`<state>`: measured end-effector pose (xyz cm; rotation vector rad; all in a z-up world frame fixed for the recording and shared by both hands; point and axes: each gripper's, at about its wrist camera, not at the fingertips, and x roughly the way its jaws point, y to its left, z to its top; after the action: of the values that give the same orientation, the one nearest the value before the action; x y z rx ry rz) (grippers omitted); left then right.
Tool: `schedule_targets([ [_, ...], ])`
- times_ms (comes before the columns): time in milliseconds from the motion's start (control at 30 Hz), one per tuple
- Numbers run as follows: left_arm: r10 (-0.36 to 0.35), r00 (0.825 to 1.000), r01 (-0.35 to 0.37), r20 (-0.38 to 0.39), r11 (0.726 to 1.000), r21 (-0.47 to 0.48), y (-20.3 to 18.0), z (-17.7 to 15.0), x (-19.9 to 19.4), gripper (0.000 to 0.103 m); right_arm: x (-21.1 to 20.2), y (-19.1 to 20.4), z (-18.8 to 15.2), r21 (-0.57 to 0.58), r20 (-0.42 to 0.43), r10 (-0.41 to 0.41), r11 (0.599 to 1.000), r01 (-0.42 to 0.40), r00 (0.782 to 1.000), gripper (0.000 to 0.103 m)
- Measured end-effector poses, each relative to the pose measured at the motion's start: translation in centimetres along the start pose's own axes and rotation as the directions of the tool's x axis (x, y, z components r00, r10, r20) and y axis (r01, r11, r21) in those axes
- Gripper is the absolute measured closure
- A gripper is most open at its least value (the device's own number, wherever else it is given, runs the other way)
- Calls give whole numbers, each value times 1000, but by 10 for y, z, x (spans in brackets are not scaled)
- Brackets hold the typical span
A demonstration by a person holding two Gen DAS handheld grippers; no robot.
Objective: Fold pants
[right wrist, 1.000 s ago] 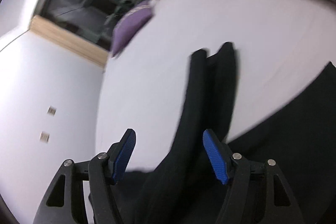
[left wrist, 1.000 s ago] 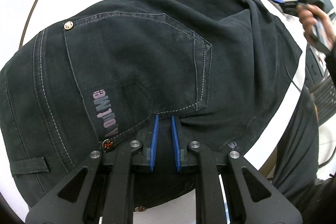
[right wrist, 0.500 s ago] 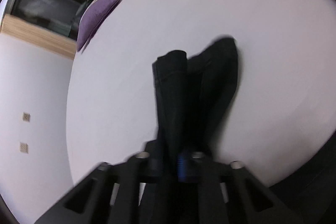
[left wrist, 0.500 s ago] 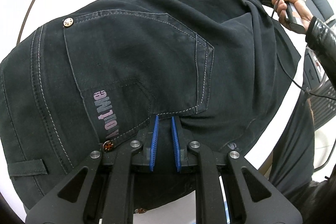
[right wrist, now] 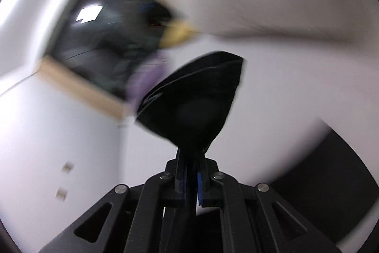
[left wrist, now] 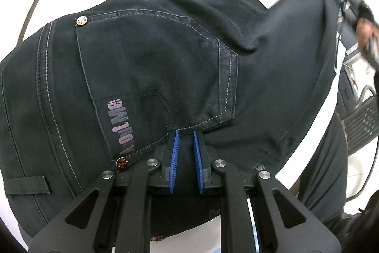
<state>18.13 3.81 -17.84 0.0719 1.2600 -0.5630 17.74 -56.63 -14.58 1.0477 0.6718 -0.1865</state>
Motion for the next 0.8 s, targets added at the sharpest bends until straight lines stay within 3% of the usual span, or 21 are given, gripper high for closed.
schedule_targets([
  [100,10,1000,-10,-15,1000,18,1,0,-2,90,-6,-88,-31,191,-22,-103,976,105,994,96],
  [167,17,999,-16,-27,999,30,2,1,-3,90,-12,-115,-47,258,-13,-91,962,92,996,95],
  [267,20,999,-18,-35,999,35,5,2,-6,90,-17,-145,-59,371,22,-14,928,5,1000,94],
  [467,37,999,-36,-34,999,25,-1,8,-6,90,-39,-166,-55,371,44,14,928,-29,999,87],
  [633,41,999,-41,-31,999,22,-15,5,-1,90,-40,-149,-44,310,-62,-92,945,107,994,85],
  [700,37,999,-37,-27,999,19,-16,3,0,90,-43,-147,-46,313,-112,-114,939,144,987,71],
  [800,35,999,-34,-22,999,21,-12,0,-2,90,-50,-135,-47,289,-136,-146,940,180,980,61],
])
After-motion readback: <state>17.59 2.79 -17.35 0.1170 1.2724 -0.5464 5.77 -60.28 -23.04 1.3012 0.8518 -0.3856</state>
